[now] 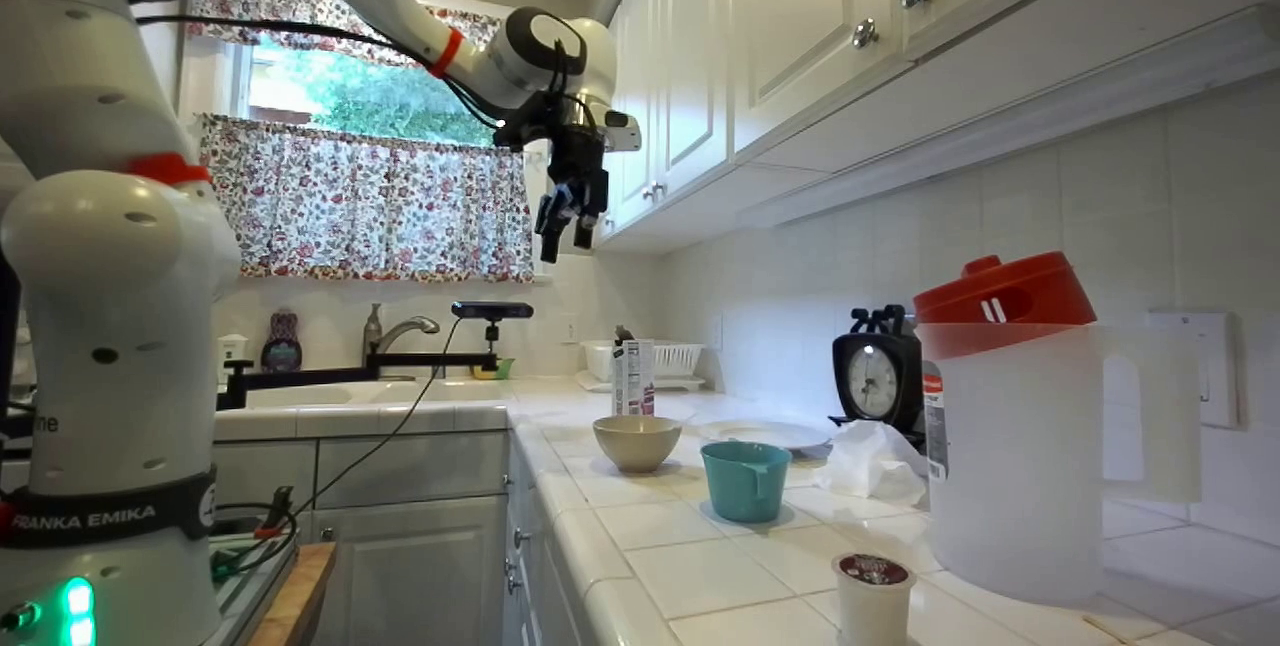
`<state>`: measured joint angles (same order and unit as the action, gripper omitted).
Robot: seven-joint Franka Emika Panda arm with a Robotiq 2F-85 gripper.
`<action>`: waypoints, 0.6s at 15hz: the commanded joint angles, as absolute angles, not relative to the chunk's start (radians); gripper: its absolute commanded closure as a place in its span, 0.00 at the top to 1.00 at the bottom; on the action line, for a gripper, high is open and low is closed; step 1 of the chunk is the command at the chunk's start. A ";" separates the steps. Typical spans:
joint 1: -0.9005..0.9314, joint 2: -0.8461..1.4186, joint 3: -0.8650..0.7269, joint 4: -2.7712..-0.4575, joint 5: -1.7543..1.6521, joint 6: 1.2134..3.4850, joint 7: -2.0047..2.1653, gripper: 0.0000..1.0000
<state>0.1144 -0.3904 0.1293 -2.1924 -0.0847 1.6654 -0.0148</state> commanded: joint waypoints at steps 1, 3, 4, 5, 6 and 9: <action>0.104 -0.451 0.096 -2.279 -0.097 1.736 -0.043 1.00; 0.073 -0.458 0.079 -2.304 -0.090 1.727 0.023 1.00; 0.060 -0.464 0.069 -2.320 -0.091 1.736 0.028 1.00; 0.050 -0.468 0.059 -2.335 -0.087 1.752 0.027 1.00; 0.037 -0.469 0.049 -2.345 -0.079 1.761 0.041 1.00; -0.001 -0.466 0.033 -2.364 -0.065 1.757 0.116 1.00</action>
